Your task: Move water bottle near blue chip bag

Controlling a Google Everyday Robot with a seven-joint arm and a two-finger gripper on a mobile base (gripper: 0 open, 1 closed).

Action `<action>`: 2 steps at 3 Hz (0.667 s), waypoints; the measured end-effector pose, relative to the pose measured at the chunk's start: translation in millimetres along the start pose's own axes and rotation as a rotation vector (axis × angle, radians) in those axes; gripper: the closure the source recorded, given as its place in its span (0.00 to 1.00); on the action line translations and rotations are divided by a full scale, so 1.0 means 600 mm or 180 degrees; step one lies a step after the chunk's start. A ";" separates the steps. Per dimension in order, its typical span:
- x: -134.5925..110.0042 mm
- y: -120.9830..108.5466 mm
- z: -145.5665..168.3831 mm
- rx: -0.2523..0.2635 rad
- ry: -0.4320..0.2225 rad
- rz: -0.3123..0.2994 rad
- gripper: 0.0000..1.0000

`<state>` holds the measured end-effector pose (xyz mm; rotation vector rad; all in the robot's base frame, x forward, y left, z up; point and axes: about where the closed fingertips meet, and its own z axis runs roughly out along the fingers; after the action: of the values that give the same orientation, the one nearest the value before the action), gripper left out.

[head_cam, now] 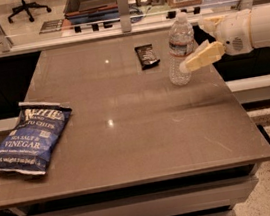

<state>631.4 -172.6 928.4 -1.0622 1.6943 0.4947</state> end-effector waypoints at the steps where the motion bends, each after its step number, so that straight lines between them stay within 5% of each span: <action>1: 0.003 -0.007 0.020 -0.0069 -0.0122 0.0145 0.00; 2: -0.003 -0.010 0.033 -0.0097 -0.0187 0.0189 0.16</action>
Offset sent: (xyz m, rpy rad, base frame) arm 0.0216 0.0130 -0.0019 0.1119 0.0256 0.0109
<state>647.2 -160.5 923.5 -1.0120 1.6748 0.5862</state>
